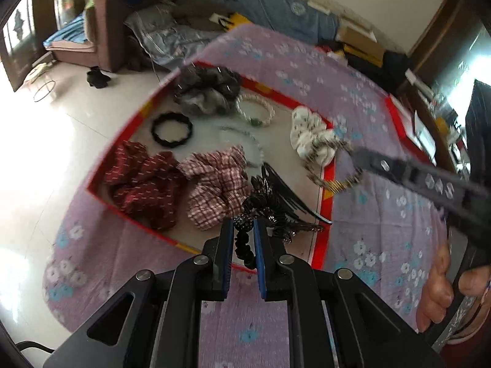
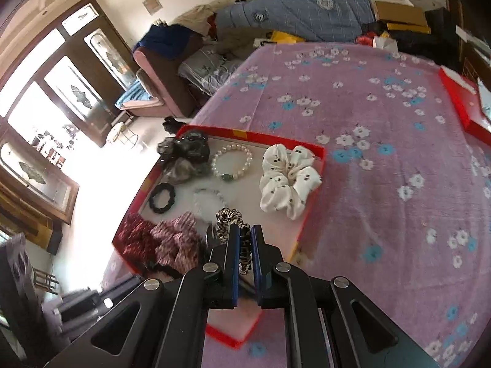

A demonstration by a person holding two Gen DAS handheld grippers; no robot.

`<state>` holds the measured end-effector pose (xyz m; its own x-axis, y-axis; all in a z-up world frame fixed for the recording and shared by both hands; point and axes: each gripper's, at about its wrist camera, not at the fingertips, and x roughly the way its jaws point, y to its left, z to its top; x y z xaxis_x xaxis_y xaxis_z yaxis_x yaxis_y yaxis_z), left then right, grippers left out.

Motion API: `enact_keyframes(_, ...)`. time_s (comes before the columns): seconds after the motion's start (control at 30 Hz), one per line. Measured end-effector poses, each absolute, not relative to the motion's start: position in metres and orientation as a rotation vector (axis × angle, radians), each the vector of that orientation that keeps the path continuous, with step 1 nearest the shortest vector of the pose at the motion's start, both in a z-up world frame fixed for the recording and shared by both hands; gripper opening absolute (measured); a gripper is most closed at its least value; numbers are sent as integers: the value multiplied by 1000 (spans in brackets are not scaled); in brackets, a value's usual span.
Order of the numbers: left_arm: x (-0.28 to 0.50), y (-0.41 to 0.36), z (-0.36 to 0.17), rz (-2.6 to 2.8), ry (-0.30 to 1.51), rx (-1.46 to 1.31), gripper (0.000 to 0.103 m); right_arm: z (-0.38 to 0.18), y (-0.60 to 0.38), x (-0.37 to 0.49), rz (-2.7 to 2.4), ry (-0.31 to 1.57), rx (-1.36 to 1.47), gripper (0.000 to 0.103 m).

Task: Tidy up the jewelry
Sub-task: 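Carry the black bracelet with the left tool while the right tool carries the leopard bracelet over the lid, then open the right tool to drop the leopard bracelet while the left tool releases the black bracelet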

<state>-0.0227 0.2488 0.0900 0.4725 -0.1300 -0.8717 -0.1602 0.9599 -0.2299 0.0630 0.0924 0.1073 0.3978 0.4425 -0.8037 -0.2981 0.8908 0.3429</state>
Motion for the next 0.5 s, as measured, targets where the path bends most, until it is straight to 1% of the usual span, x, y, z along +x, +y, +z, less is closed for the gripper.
enact_keyframes(0.27, -17, 243, 61, 3, 1152, -247, 13, 60, 119, 95, 428, 1162, 103, 9)
enact_keyframes(0.43, -15, 242, 64, -4, 1134, -233, 13, 46, 120, 110, 392, 1192, 90, 9)
enact_keyframes(0.5, -17, 240, 69, -25, 1130, -233, 15, 44, 118, 114, 389, 1195, 87, 9)
